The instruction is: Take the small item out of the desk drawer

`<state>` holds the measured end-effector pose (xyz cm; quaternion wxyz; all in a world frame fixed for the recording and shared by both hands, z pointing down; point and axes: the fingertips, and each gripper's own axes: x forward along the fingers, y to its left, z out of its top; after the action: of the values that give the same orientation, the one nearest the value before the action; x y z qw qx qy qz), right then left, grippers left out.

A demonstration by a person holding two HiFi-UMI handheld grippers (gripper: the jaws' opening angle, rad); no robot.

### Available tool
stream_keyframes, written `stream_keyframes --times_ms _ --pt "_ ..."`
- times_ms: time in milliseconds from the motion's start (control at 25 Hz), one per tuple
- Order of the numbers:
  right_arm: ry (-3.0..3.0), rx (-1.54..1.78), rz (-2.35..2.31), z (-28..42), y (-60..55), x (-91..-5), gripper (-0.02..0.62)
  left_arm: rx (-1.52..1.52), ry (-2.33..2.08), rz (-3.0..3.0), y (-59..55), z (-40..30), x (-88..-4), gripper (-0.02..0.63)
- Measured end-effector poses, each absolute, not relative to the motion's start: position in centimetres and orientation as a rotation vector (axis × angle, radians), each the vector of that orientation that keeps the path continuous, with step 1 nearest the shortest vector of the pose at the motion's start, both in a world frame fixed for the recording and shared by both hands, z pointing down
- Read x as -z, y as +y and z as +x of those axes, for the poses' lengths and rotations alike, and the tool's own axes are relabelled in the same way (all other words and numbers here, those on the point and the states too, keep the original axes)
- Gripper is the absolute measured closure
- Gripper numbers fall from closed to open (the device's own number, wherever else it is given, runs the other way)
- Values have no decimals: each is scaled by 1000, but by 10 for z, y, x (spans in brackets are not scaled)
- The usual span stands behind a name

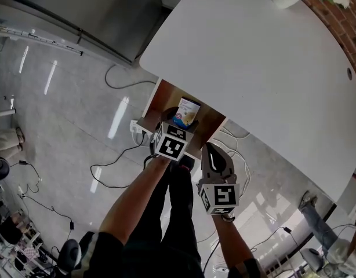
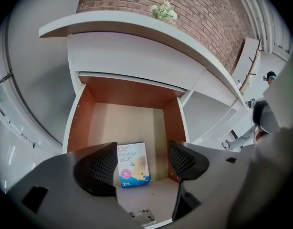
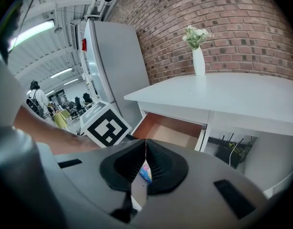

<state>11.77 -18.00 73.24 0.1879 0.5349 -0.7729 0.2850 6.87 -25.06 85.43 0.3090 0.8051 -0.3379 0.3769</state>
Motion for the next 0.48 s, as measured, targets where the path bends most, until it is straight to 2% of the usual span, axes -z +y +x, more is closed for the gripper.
stream_keyframes --times_ms 480 --pt "-2157 -872 1484 117 -178 -754 571 -1058 -928 2010 -265 73 -907 218"
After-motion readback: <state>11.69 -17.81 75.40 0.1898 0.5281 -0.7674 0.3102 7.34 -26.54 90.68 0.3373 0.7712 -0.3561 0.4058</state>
